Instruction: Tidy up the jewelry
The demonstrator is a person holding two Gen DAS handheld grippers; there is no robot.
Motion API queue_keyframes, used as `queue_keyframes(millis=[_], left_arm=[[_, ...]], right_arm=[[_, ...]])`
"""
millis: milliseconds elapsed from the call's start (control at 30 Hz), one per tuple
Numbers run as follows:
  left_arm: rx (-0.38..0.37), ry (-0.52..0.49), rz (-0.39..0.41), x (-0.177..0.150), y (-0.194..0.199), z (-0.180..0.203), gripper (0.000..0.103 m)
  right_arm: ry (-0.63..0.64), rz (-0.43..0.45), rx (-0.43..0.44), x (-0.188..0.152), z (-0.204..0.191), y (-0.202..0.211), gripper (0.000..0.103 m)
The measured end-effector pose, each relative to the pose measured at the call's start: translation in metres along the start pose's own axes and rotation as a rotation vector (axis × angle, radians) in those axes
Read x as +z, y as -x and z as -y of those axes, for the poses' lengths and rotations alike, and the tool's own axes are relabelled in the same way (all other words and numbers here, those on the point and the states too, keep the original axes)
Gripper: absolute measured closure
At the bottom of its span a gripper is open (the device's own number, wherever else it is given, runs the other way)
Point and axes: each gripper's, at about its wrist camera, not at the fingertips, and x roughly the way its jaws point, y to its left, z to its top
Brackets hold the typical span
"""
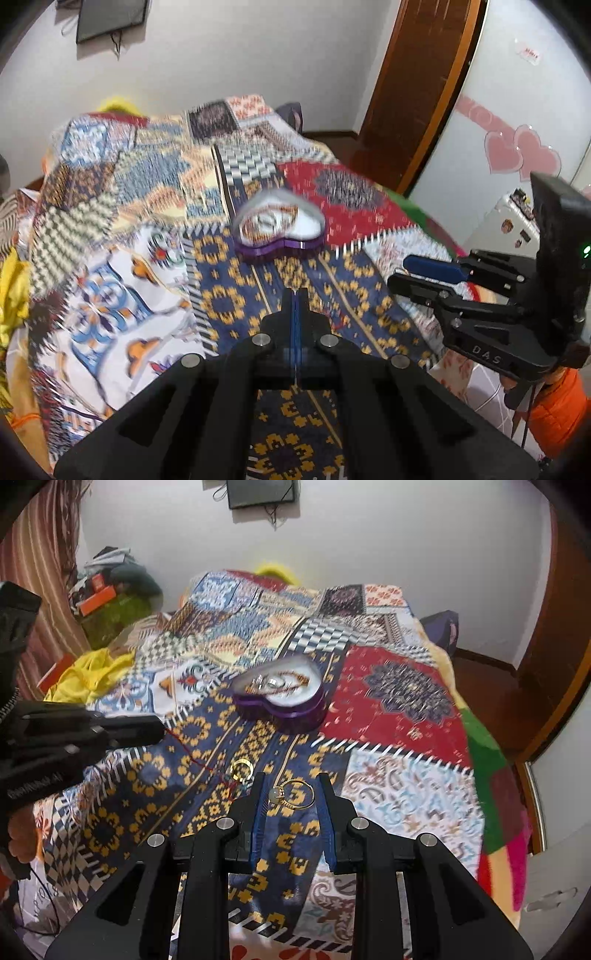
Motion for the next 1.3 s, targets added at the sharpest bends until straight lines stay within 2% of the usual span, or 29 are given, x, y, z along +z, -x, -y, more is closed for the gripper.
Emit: queue_keyframes(millis=[433, 767, 1000, 1300], left_arm=[[0.044, -0.041, 0.160, 0.046, 0.051, 0.009, 0.103], [0.033, -0.048, 0.227, 0.082, 0.056, 0.011, 0.103], [0.021, -0.047, 0.237, 0.098, 0.041, 0.012, 0.103], [0.006, -0.021, 0.175, 0.112, -0.002, -0.001, 0.103]], right_arm=[[-0.005, 0.119, -0.033, 0.034, 0.002, 0.030, 0.080], [-0.005, 0.174, -0.031, 0.052, 0.000, 0.037, 0.080], [-0.008, 0.167, -0.017, 0.060, 0.002, 0.023, 0.080], [-0.013, 0.115, 0.000, 0.061, 0.009, -0.010, 0.080]])
